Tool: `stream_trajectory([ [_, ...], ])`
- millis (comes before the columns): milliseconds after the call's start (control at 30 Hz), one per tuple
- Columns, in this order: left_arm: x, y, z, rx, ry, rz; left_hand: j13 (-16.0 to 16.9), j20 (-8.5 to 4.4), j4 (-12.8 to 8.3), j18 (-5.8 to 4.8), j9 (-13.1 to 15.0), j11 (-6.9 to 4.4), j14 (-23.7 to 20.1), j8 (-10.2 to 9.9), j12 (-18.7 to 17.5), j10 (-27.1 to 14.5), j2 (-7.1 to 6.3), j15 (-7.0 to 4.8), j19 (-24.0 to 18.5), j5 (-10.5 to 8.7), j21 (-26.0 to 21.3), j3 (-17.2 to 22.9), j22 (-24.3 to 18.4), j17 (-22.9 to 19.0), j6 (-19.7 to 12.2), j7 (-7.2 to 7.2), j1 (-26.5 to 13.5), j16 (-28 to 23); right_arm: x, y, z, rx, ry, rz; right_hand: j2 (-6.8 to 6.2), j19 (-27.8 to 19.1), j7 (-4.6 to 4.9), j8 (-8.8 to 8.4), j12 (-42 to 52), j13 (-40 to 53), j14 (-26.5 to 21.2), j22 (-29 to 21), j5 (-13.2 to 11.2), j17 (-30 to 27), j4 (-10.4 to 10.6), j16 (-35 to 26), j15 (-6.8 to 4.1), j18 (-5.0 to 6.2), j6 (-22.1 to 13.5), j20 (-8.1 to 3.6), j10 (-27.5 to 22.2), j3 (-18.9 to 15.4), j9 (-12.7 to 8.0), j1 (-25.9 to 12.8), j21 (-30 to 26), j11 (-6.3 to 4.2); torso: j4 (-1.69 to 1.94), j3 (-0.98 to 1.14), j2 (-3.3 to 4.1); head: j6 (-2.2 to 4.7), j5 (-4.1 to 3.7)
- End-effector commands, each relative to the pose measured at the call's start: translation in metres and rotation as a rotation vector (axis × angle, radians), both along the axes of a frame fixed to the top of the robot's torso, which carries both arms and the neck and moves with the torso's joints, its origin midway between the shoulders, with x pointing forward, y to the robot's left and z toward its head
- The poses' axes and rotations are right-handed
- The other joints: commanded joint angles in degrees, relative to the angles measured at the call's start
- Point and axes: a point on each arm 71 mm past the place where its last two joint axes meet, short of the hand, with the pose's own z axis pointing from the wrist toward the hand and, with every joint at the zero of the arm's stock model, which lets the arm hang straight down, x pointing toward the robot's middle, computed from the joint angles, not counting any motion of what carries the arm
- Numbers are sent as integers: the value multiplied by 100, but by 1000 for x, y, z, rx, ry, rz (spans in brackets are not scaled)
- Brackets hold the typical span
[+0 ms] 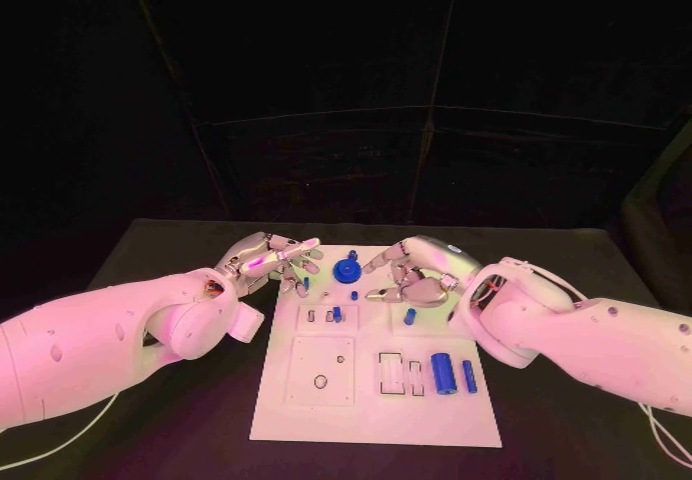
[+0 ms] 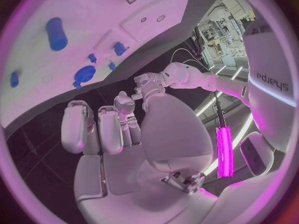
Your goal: Assemble the parts on the task board
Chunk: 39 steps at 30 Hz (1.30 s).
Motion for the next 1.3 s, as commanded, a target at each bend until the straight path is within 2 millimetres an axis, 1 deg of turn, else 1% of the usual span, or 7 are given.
stream_trajectory([
  [33,-3,-5,-9,323,116,-204,233,-49,247,-127,57,9,136,74,254,-65,-30,-17,451,37,1174,-306,1316,1333,-38,-26,-264,1440,1,-15,10,137,128,41,64,-29,-25,62,-11,-3,222,-17,158,-13,-62,-28,24,56,30,-9,-27,5,16,135,-26,-7,-19,20,-89,-47,34],
  [100,2,-4,-5,412,129,-220,843,-98,379,-206,256,22,-162,377,954,-408,126,-12,298,36,2043,-596,2212,2187,-157,-62,-64,2349,4,-29,15,152,138,12,98,-24,-34,84,-4,0,224,-17,248,-19,-88,-39,15,55,55,-18,-14,5,22,191,-29,-16,-21,33,-136,-83,45],
  [267,13,-3,2,602,134,-228,2064,-196,509,-398,812,-244,759,1250,2609,-360,326,-241,765,71,3481,-893,4125,4012,-5,-328,100,4212,11,-54,20,176,156,-52,121,-8,-39,96,24,21,230,0,290,-9,-104,-37,9,51,65,-24,13,-2,24,223,-24,-23,-24,51,-203,-146,67],
  [333,19,-5,6,709,138,-237,4200,-371,589,-566,1336,-436,904,1893,4690,11,351,-355,1145,16,4191,-1166,5251,4305,-211,-437,156,4474,14,-64,22,180,161,-80,131,-3,-41,101,53,46,232,5,306,-10,-109,-39,7,49,69,-26,35,-4,25,233,-22,-25,-37,60,-232,-179,85],
  [400,23,-9,8,794,148,-248,4822,-387,720,-602,1568,-458,904,2175,5248,127,461,-389,1171,10,4276,-1281,5381,4305,-258,-492,74,4474,16,-70,22,180,166,-96,137,-2,-42,105,77,66,234,4,324,-8,-111,-39,5,49,72,-29,54,-9,25,239,-23,-26,-39,67,-248,-196,90],
  [667,36,-32,2,1039,187,-272,5378,-432,1065,-660,1895,-515,904,2496,5731,320,526,-452,1338,-1,4444,-1657,5709,4305,-466,-534,-157,4474,20,-78,22,171,174,-121,174,15,-48,129,139,115,244,18,491,4,-133,-39,-4,46,93,-39,106,-28,28,283,-20,-35,-22,87,-287,-245,105],
  [1300,51,-78,-6,1153,215,-286,5420,-447,1163,-669,2095,-521,904,2670,5754,271,480,-459,1372,0,4465,-1903,5759,4305,-598,-542,-162,4474,27,-81,21,161,176,-153,159,3,-54,152,133,108,241,-11,626,-28,-170,-73,-11,51,103,-47,102,-62,29,327,-38,-42,-19,89,-283,-281,153],
])
